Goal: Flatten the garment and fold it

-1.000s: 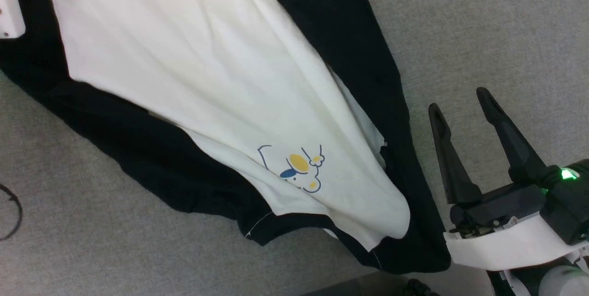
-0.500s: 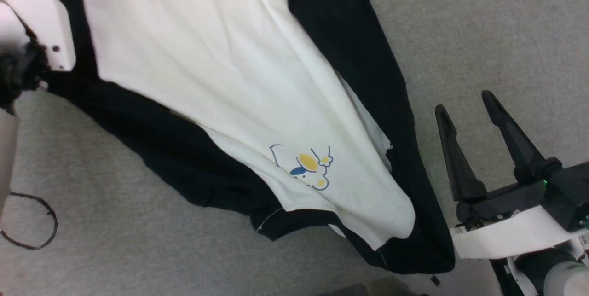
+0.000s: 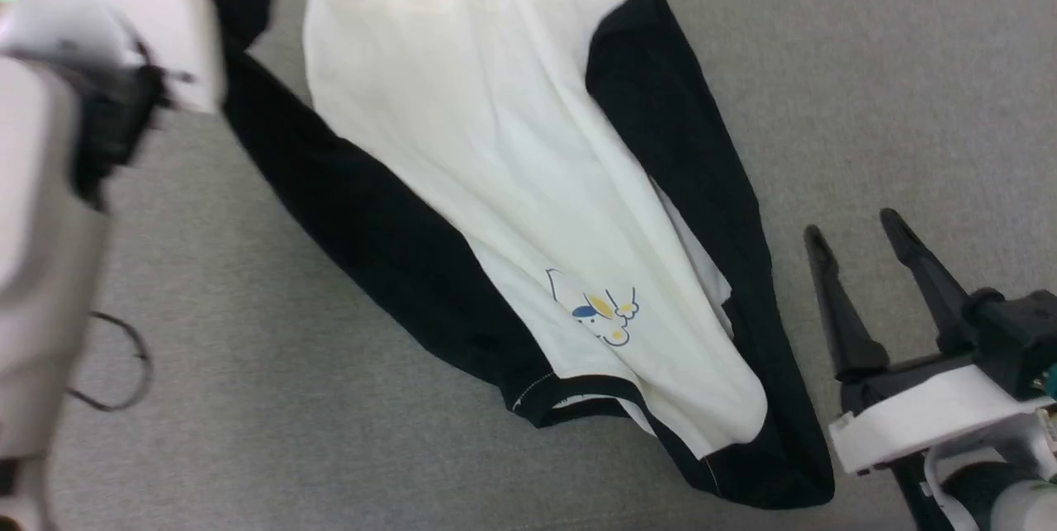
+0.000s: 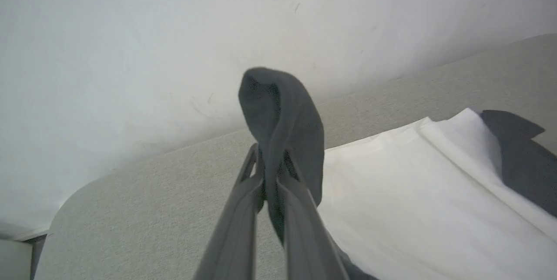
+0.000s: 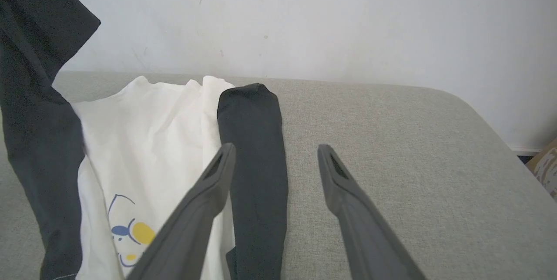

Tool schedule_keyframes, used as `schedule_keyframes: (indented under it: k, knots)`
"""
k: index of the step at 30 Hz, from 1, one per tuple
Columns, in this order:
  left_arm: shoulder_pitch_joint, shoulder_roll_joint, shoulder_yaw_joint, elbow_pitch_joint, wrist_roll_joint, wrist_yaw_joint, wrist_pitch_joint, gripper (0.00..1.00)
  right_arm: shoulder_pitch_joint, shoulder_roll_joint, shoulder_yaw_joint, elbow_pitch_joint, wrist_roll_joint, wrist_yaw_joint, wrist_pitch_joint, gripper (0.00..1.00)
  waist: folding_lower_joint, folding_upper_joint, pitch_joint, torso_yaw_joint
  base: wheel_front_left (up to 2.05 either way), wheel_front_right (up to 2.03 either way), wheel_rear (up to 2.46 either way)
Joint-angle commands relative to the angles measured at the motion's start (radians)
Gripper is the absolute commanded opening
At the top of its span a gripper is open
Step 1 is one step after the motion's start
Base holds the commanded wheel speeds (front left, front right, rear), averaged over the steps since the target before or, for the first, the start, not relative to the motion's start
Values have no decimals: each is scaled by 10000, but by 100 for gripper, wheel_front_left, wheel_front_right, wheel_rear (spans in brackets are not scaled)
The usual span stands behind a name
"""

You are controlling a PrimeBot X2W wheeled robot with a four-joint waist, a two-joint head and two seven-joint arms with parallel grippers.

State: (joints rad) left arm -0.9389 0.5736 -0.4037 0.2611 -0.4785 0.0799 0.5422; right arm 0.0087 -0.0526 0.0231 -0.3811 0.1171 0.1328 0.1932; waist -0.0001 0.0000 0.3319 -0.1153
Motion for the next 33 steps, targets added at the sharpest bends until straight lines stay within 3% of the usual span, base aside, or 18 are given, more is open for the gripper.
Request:
schedule_keyframes:
  k: [1,11,16,23,29,33]
  knots:
    - [316,-274,-169,-269,-79,-9,-38,0,117,24,-113,9,67,-21,38,100,1,0,-913,615,0,0,0]
    - [2794,-2330,-2204,-2482,-365,483,502,0,466,24,-946,-418,-147,-21,413,100,1,0,-1702,629,0,0,0]
    - [3836,-3224,-3161,-2754,-293,896,523,0,568,24,-1089,-664,-136,-21,564,100,1,0,-1641,428,0,0,0]
    - [4046,-4355,-3883,-2804,148,1419,32,0,534,24,-1110,-927,-123,-21,591,100,1,0,-1130,16,0,0,0]
    - [4585,-4795,-4253,-1747,194,1733,-601,0,451,24,-1004,-972,-68,-21,490,100,1,0,-515,-282,0,0,0]
    - [4940,-4811,-4431,-936,104,1629,-879,0,388,24,-1006,-948,-23,-21,402,100,1,0,-212,-339,0,0,0]
